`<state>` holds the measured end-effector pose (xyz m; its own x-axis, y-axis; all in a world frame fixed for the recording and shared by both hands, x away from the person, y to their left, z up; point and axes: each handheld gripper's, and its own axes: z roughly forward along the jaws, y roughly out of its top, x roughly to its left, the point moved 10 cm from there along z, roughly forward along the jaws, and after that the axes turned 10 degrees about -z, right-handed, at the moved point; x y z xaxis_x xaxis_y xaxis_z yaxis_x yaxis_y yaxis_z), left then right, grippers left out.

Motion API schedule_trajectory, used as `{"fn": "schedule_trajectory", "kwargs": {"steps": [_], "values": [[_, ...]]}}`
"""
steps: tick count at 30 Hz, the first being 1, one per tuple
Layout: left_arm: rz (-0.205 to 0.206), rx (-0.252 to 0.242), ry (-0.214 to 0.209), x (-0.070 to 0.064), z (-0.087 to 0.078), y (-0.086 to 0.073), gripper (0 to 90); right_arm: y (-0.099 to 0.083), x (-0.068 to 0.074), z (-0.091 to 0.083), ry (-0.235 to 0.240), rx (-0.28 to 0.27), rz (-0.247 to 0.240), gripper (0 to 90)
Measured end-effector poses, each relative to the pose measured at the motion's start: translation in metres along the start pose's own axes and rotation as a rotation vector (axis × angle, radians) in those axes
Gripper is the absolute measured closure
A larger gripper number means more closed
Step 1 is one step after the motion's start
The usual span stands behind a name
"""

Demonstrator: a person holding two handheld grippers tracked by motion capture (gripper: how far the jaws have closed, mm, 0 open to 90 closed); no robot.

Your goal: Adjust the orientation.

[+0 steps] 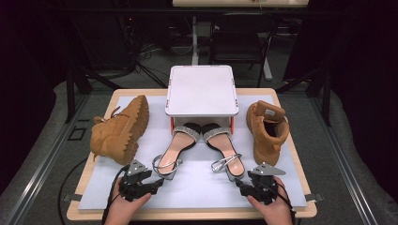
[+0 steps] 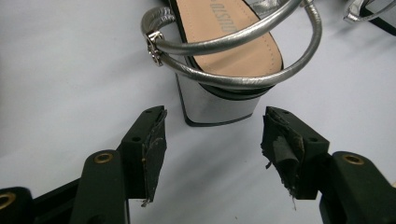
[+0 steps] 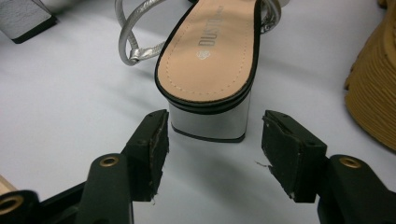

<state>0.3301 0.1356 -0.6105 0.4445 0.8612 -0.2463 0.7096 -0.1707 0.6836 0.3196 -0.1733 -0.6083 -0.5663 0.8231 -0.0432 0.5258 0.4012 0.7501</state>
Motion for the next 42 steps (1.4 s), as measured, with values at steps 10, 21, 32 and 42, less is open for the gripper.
{"fn": "schedule_trajectory", "kwargs": {"steps": [10, 21, 32, 42], "values": [[0.01, 0.014, -0.008, -0.005, 0.014, 0.002, 38.0, -0.002, 0.003, 0.013, 0.013, 0.019, -0.026, 39.8], [0.047, 0.012, 0.01, -0.011, 0.029, 0.007, 35.3, 0.005, 0.004, 0.021, -0.013, -0.008, -0.037, 38.0], [0.023, -0.005, 0.03, -0.012, 0.033, 0.013, 38.5, 0.007, 0.004, 0.026, -0.048, 0.016, 0.001, 41.1], [0.026, 0.027, 0.059, -0.021, 0.036, 0.014, 39.1, 0.012, 0.014, 0.03, -0.069, 0.031, 0.029, 41.2]]}}
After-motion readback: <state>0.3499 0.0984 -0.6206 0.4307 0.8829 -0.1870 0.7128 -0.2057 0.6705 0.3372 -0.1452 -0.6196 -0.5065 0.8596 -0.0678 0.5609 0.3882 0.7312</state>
